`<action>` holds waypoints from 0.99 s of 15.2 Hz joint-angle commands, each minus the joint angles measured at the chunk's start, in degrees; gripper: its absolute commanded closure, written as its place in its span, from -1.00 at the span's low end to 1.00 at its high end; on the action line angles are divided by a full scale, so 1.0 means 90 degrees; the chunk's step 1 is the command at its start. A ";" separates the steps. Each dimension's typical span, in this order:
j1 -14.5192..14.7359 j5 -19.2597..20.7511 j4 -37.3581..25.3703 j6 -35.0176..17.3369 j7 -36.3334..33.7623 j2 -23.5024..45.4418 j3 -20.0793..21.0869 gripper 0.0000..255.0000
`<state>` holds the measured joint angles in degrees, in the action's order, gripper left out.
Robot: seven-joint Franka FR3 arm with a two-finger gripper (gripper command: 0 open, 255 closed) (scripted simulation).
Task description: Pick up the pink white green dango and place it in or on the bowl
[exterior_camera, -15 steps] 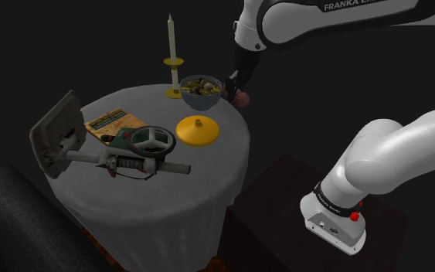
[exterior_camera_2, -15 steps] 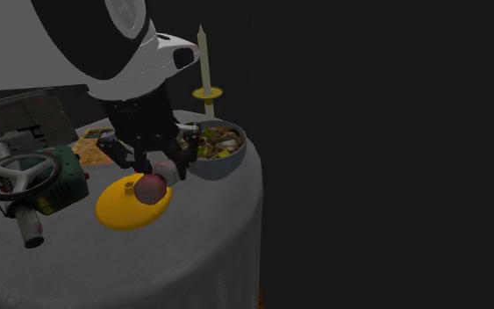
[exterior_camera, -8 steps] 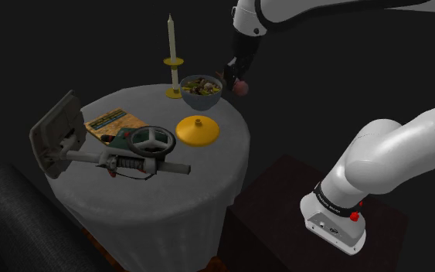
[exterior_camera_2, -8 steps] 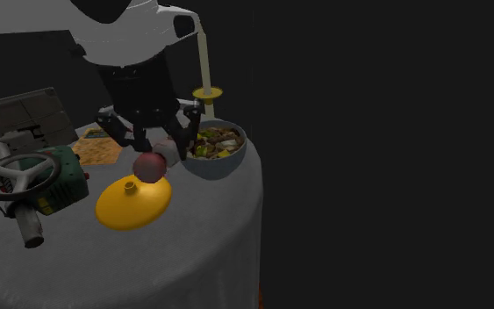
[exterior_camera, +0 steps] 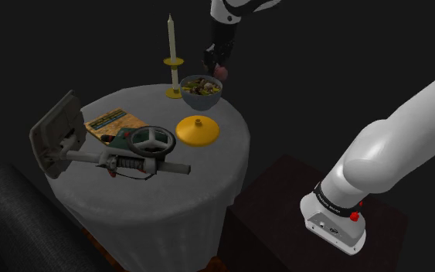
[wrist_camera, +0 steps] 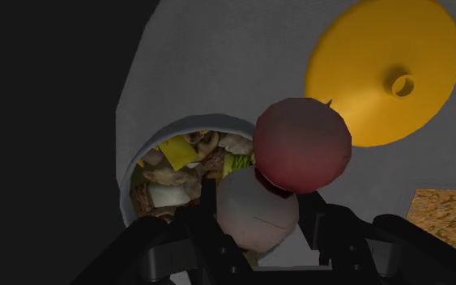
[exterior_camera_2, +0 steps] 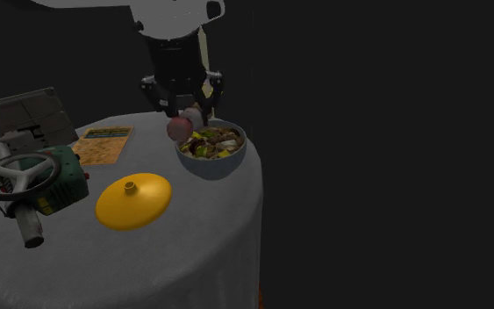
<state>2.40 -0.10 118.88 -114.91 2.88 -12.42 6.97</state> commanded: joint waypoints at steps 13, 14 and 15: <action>-0.0097 0.0160 -0.0721 -0.0603 0.0091 0.1331 -0.0071 1.00; -0.0096 0.0163 -0.0656 -0.0686 0.0087 0.1349 -0.0071 1.00; -0.0096 0.0167 -0.0593 -0.0769 0.0083 0.1369 -0.0071 1.00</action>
<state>1.59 1.41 112.82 -121.02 3.52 -0.13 6.40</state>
